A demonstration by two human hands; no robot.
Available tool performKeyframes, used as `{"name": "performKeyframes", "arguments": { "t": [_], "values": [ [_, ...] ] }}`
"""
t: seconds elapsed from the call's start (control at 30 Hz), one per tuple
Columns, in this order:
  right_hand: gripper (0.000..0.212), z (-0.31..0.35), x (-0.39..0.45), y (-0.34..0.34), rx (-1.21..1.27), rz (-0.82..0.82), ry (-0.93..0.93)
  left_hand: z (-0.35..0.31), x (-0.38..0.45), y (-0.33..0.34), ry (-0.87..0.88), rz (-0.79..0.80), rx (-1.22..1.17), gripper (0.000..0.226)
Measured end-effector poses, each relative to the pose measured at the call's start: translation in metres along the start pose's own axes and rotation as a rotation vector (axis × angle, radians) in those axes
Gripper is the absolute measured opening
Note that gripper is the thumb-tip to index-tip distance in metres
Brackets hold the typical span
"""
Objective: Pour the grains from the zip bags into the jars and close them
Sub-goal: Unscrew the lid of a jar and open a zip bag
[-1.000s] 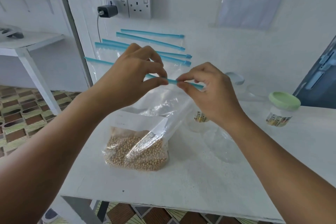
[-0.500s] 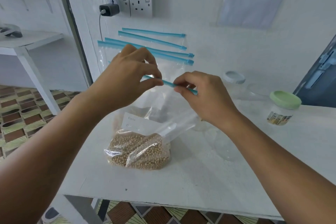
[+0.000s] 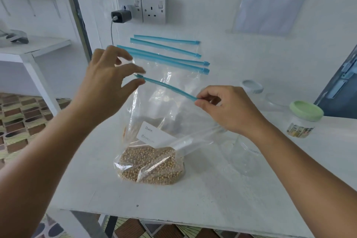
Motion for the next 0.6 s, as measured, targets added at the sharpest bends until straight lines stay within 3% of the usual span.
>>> {"name": "performKeyframes", "arguments": {
  "t": [0.07,0.13,0.17,0.27,0.3,0.47,0.6],
  "values": [
    [0.009,-0.002,0.002,0.001,0.05,0.051,0.068,-0.007,-0.012,-0.009,-0.127,-0.083,0.006,0.051],
    [0.009,-0.001,0.004,-0.001,0.123,0.062,0.105,-0.026,-0.025,-0.016,-0.162,-0.096,-0.025,0.041],
    [0.009,-0.002,0.004,-0.002,0.169,0.067,0.129,-0.035,-0.029,-0.011,-0.158,-0.019,-0.076,0.035],
    [0.009,-0.002,0.003,0.003,0.34,0.109,0.214,-0.053,-0.037,0.02,-0.288,0.352,-0.42,0.046],
    [0.009,0.0,0.001,0.005,0.399,0.126,0.237,-0.057,-0.038,0.026,-0.34,0.404,-0.515,0.047],
    [0.008,0.014,-0.009,0.013,0.589,0.182,0.265,-0.072,-0.02,0.034,-0.502,0.432,-0.759,0.058],
    [0.005,0.028,-0.014,0.007,0.675,0.196,0.211,-0.086,-0.004,0.035,-0.521,0.477,-0.877,0.042]
  ]
}}
Point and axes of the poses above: each hand's wrist, its own x-axis towards the middle knuckle, its own y-axis out of the palm, z = x × y, the point moved 8 cm from there along x, towards the middle knuckle, and after that the axes turned 14 degrees about x, right-handed, at the moved point
